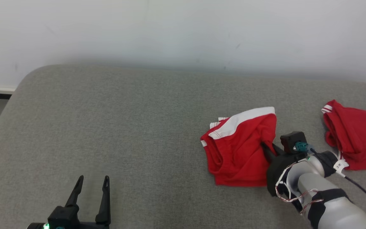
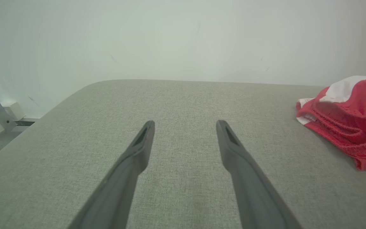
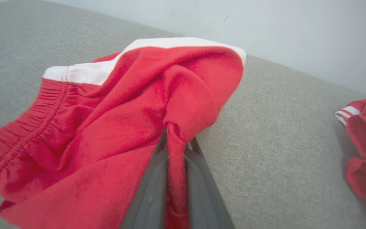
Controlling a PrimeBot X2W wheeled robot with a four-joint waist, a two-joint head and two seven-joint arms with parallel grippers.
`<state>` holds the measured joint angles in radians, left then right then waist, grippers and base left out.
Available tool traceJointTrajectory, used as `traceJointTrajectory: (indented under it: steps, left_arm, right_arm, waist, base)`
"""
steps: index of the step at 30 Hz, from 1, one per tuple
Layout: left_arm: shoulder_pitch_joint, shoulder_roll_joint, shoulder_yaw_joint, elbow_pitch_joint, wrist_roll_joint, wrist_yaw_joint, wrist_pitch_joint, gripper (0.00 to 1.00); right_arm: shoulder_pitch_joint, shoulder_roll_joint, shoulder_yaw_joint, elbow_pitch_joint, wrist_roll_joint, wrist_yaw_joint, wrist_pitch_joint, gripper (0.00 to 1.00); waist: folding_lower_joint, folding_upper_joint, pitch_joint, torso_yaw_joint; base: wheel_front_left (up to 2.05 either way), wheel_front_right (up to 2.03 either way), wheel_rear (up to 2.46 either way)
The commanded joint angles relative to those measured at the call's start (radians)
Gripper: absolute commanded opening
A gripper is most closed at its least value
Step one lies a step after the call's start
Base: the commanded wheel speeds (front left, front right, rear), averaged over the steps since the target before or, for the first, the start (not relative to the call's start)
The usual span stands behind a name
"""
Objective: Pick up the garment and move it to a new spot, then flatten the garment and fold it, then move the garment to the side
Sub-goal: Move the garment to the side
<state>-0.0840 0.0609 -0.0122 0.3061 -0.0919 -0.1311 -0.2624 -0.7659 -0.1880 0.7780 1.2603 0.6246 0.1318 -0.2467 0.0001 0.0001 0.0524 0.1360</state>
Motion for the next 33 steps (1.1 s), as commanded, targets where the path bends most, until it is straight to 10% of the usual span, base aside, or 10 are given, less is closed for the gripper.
traceJointTrajectory:
  steps: [1,33]
  left_arm:
    - [0.01,-0.001,0.003,-0.007,-0.006,0.002,-0.003,1.0]
    - [-0.096,0.071,0.003,-0.103,-0.056,0.002,-0.003,1.0]
  right_arm:
    - [-0.033,-0.035,0.033,-0.014,-0.019,-0.003,0.008,0.0]
    - [-0.442,-0.573,0.413,-0.244,0.083,-0.003,0.325,0.0]
  waist:
    - [-0.0001,-0.0001,0.007,-0.066]
    - [-0.0001,-0.0001,0.225,-0.155]
  base:
    - [0.0,0.0,0.0]
    - [0.0,0.0,0.0]
